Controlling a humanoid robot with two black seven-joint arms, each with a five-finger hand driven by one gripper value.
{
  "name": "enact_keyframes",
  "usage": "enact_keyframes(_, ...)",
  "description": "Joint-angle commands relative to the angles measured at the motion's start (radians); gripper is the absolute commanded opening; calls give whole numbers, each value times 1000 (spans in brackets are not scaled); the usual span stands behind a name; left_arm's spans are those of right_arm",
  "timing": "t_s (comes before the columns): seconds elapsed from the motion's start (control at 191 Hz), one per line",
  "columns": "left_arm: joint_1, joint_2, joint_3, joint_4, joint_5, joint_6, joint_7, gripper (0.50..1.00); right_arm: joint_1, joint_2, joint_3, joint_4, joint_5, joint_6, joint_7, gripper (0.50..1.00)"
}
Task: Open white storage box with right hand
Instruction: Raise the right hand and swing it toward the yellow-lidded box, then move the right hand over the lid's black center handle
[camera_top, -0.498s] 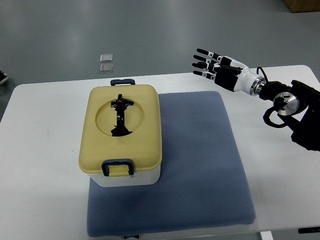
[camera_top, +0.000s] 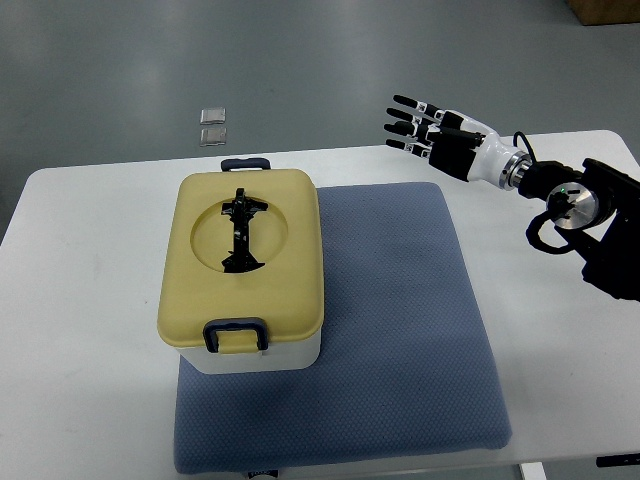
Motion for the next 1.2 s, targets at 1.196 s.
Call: enact_keyframes(1.196, -1, 0, 0, 1, 0, 0, 0, 1000, 189, -140, 7, 178, -586, 66, 156, 928)
